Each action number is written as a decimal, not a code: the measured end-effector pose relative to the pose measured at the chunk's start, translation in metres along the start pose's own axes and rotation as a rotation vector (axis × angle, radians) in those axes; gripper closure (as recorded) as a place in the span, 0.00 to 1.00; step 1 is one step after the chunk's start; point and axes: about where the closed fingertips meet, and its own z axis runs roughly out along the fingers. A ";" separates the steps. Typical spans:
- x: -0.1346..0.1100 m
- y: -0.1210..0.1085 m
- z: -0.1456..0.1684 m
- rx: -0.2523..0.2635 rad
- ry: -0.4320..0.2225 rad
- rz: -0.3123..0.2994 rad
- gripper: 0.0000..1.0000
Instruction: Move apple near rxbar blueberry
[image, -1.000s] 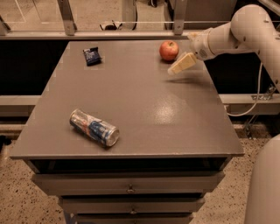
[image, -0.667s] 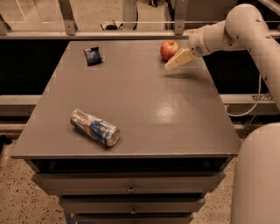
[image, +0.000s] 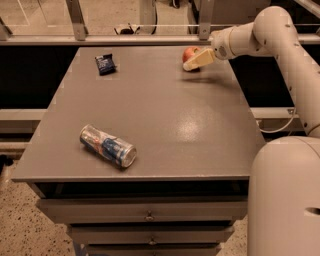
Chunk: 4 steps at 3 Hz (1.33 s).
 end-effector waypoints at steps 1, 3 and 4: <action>-0.005 0.002 0.013 -0.018 -0.030 0.061 0.00; 0.014 0.007 0.025 -0.044 0.001 0.141 0.00; 0.017 0.008 0.024 -0.048 0.005 0.151 0.15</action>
Offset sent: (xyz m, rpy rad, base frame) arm 0.0154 0.0155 -0.0161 0.1197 0.0986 -0.0272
